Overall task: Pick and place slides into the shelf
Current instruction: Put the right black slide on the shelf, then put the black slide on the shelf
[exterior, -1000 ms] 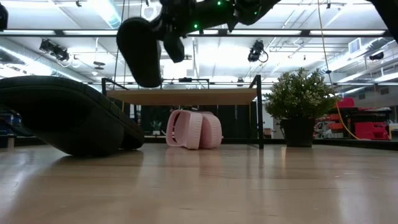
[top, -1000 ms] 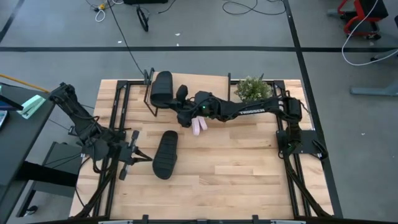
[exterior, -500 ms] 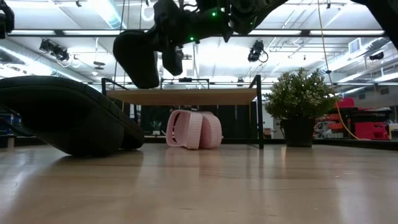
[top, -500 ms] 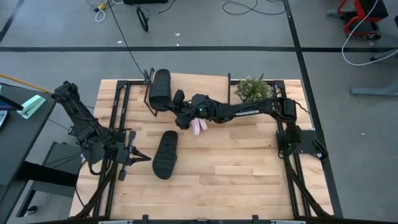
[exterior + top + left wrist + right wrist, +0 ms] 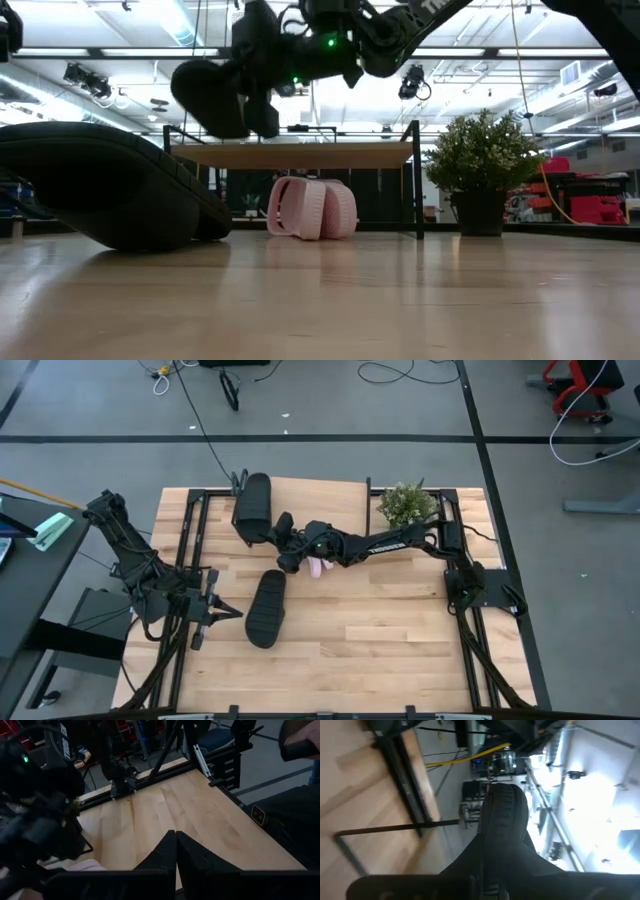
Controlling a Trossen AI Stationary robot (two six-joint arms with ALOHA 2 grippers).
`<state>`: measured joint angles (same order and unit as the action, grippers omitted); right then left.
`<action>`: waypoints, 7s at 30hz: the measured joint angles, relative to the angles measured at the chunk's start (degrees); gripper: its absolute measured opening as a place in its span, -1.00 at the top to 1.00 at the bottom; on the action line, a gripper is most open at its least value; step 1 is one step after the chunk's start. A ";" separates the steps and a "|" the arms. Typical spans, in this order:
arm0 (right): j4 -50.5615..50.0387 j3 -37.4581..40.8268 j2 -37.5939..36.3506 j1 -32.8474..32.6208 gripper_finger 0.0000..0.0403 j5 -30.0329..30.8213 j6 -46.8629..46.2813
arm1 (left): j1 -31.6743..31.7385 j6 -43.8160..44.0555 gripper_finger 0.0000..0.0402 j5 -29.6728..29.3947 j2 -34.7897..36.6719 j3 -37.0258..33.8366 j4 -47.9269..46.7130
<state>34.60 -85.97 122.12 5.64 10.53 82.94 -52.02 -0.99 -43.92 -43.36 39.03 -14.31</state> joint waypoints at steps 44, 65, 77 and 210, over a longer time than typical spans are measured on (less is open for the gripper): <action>-0.21 0.04 0.89 2.12 0.76 -6.00 -10.98 | 0.04 -1.38 0.97 -0.02 0.00 0.00 0.28; -2.26 0.00 0.81 3.99 0.70 -11.01 -23.91 | 0.06 -1.28 0.97 0.00 -0.01 0.00 0.28; -8.62 0.00 0.81 4.01 0.41 -15.50 -28.00 | 0.06 -1.27 0.86 0.00 -0.05 0.00 0.28; -44.01 -28.87 22.24 -31.16 -0.28 25.60 -42.25 | 0.08 12.26 0.92 0.00 -1.26 -0.02 -7.02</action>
<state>-9.41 -114.85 144.36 -25.51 36.12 40.69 -51.94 11.27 -43.92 -44.62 39.00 -21.32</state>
